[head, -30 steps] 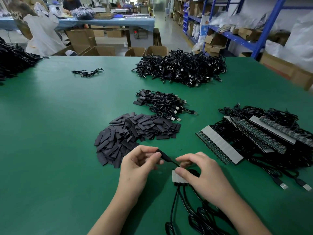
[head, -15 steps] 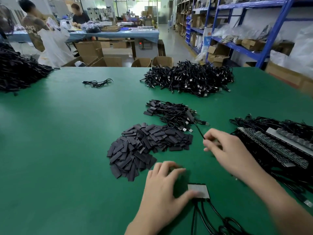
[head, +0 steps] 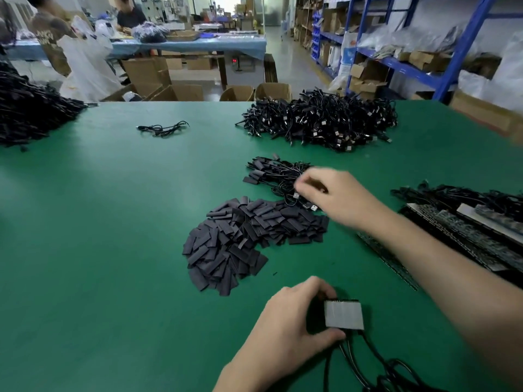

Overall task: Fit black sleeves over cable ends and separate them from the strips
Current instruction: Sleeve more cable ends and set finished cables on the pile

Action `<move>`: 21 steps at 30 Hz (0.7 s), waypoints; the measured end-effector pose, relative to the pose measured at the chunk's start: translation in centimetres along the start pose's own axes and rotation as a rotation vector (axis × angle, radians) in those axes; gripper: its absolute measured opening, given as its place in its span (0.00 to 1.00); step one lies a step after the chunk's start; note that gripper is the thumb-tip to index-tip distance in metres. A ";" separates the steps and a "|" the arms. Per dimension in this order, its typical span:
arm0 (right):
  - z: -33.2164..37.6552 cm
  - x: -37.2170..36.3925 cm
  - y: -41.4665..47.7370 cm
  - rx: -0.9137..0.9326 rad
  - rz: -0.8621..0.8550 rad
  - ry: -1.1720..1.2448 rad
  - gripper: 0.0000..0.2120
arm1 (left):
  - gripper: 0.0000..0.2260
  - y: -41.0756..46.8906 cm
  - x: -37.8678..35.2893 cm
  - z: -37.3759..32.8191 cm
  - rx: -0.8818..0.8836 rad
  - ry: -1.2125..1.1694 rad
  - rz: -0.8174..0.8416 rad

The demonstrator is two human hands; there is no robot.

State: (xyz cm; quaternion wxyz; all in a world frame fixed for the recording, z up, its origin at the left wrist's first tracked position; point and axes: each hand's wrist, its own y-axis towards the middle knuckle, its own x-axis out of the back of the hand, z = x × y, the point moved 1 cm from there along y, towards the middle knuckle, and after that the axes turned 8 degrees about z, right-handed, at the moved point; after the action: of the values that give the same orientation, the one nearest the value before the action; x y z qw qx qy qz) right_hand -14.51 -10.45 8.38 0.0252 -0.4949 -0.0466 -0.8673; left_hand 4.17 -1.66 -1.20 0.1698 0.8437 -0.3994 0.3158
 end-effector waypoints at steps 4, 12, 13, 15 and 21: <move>-2.2 -2.7 -9.6 -0.088 0.185 0.431 0.19 | 0.18 0.1 0.0 0.0 -0.005 -0.364 -0.089; -2.4 -6.5 -15.0 -0.101 0.135 0.744 0.06 | 0.11 0.2 -0.1 -0.5 0.050 -0.711 -0.142; -2.2 -6.8 -15.1 -0.112 0.112 0.779 0.06 | 0.10 0.1 -0.1 -0.6 0.061 -0.683 -0.133; -2.0 -7.2 -15.4 -0.128 0.101 0.828 0.05 | 0.11 0.0 -0.2 -0.8 0.070 -0.594 -0.133; -2.2 -7.7 -16.0 -0.110 0.108 0.916 0.05 | 0.11 0.0 -0.5 -0.6 0.059 -0.540 -0.134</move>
State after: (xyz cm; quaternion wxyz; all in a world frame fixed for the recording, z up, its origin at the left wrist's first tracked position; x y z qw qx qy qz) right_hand -13.91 5.19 -0.31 0.0620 -0.0634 0.0414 -0.9952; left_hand 3.68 -1.06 -1.14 0.0530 0.9264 -0.3643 0.0790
